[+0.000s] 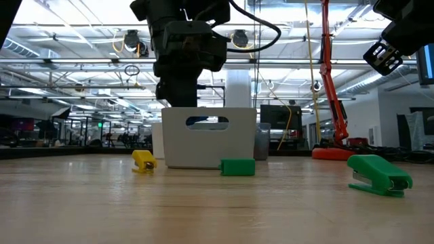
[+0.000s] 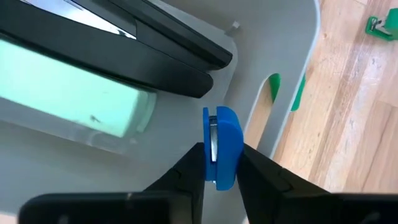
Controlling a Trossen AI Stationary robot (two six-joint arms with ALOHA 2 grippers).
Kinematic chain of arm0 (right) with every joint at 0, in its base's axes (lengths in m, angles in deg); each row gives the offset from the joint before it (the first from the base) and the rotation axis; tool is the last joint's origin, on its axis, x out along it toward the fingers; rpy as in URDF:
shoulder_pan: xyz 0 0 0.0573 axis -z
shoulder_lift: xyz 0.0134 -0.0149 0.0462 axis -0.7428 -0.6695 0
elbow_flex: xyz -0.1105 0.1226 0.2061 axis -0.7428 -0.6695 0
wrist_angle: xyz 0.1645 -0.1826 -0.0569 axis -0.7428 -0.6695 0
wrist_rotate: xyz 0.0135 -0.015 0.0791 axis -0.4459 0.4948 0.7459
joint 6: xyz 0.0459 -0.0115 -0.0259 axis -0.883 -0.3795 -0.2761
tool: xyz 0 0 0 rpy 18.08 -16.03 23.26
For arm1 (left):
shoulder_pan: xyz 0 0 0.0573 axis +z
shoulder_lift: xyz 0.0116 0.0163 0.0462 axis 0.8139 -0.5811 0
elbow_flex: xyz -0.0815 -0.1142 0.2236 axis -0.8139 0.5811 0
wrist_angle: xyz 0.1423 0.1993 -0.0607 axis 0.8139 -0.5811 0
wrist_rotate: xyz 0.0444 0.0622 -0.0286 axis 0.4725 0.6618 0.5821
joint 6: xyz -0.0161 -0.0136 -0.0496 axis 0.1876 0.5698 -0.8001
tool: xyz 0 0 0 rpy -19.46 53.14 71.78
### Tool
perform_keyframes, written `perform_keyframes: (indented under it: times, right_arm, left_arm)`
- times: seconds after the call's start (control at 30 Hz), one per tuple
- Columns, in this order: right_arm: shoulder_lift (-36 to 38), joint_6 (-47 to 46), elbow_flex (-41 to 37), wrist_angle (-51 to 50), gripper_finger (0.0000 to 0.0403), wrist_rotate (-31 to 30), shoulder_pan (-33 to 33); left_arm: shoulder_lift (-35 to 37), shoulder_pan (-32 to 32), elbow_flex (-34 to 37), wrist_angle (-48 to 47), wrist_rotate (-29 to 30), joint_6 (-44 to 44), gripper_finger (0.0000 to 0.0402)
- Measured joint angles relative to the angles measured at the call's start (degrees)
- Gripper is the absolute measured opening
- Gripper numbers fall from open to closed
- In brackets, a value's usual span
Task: Pick and place Stapler, Stapler remover, tape
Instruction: Put the blue stapler into the gray bin, then put the yellow stapler into the gray bin
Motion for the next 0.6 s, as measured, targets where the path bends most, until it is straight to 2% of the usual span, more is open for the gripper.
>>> perform_keyframes:
  times: [0.33,0.47,0.6]
  right_arm:
    - [0.0,0.0,0.0,0.0,0.0000,0.0,0.0]
    - [0.0,0.0,0.0,0.0,0.0000,0.0,0.0]
    - [0.0,0.0,0.0,0.0,0.0000,0.0,0.0]
  left_arm:
    - [0.0,0.3,0.0,0.3,0.0,-1.4,0.0167]
    - [0.0,1.0,-0.2,0.3,-0.8,-3.1,0.0180]
    - [0.0,2.1,-3.5,-1.3,-1.4,-5.7,0.0180]
